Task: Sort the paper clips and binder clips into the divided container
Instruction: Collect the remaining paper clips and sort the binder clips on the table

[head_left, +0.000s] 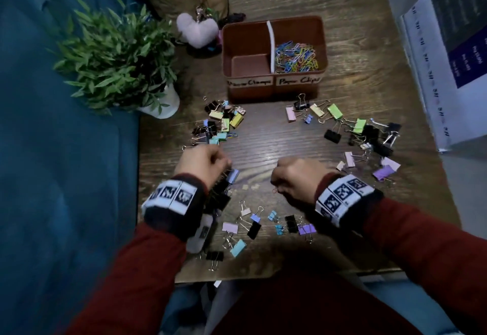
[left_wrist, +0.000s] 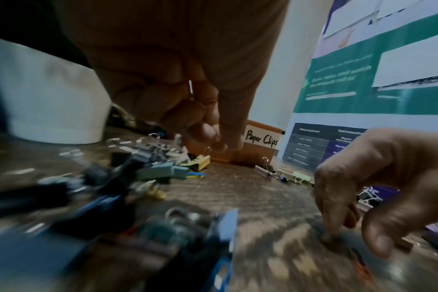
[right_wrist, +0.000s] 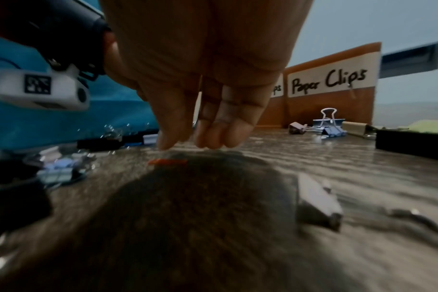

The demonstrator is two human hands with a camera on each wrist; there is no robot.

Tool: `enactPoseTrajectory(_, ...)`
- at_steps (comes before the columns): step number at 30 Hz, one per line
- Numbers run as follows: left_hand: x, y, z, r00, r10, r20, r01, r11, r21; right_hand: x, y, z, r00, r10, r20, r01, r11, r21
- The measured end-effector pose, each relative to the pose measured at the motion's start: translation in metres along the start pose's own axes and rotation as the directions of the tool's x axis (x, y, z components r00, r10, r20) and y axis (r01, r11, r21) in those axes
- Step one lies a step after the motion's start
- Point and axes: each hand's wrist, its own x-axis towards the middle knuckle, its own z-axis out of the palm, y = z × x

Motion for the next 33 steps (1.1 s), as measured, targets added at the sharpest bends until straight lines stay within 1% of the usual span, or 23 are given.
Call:
enactPoseTrajectory(3,-0.029,-0.027,0.006,0.994,-0.11,0.006,0.11,0.993,-0.034,0.001,-0.001,0.007,1.0,-0.004,0.03,0.007,0.996,-0.085)
enactPoseTrajectory(5,-0.046,-0.041,0.013,0.988,-0.155,0.027,0.156,0.987,-0.029,0.001,-0.005,0.007,1.0,-0.016,0.027,0.019,0.992,-0.126)
enactPoseTrajectory(6,-0.054,-0.046,0.017,0.985,-0.168,0.049,0.168,0.986,-0.007,0.001,-0.009,0.008,0.999,-0.046,0.015,0.047,0.991,-0.127)
enactPoseTrajectory(7,-0.062,-0.049,0.022,0.981,-0.18,0.074,0.178,0.984,0.033,0.001,-0.014,0.008,0.996,-0.09,0.01,0.091,0.989,-0.118)
enactPoseTrajectory(9,-0.073,-0.052,0.031,0.967,-0.22,0.127,0.207,0.972,0.109,0.002,-0.028,0.011,0.974,-0.222,0.041,0.225,0.969,-0.104)
enactPoseTrajectory(11,-0.079,-0.052,0.039,0.957,-0.247,0.154,0.224,0.962,0.156,0.003,-0.044,0.018,0.927,-0.364,0.084,0.372,0.92,-0.124)
enactPoseTrajectory(12,-0.081,-0.051,0.042,0.955,-0.255,0.154,0.229,0.959,0.17,0.005,-0.052,0.021,0.907,-0.405,0.115,0.42,0.893,-0.163)
enactPoseTrajectory(13,-0.082,-0.05,0.045,0.953,-0.263,0.148,0.236,0.955,0.179,0.008,-0.06,0.021,0.899,-0.4,0.179,0.431,0.879,-0.204)
enactPoseTrajectory(15,-0.084,-0.047,0.049,0.953,-0.275,0.131,0.248,0.95,0.189,0.015,-0.068,0.023,0.906,-0.327,0.27,0.4,0.872,-0.284)
enactPoseTrajectory(16,-0.084,-0.046,0.051,0.955,-0.27,0.123,0.244,0.95,0.194,0.017,-0.07,0.023,0.907,-0.304,0.291,0.39,0.868,-0.308)
enactPoseTrajectory(20,-0.082,-0.045,0.056,0.966,-0.244,0.086,0.222,0.952,0.211,0.024,-0.068,0.017,0.924,-0.257,0.282,0.352,0.86,-0.369)
enactPoseTrajectory(24,-0.077,-0.046,0.058,0.977,-0.201,0.067,0.185,0.963,0.198,0.015,-0.042,-0.001,0.968,-0.122,0.221,0.2,0.904,-0.378)
enactPoseTrajectory(28,-0.066,-0.039,0.06,0.991,-0.126,0.042,0.115,0.973,0.202,-0.006,-0.005,-0.01,0.988,0.017,0.151,0.032,0.948,-0.317)
enactPoseTrajectory(31,-0.055,-0.031,0.063,0.997,-0.074,0.024,0.069,0.983,0.172,-0.021,0.011,-0.005,0.998,0.049,0.043,-0.039,0.977,-0.209)
enactPoseTrajectory(33,-0.047,-0.025,0.063,0.999,-0.041,0.019,0.038,0.988,0.151,-0.026,0.015,0.002,0.998,0.044,-0.045,-0.049,0.991,-0.125)
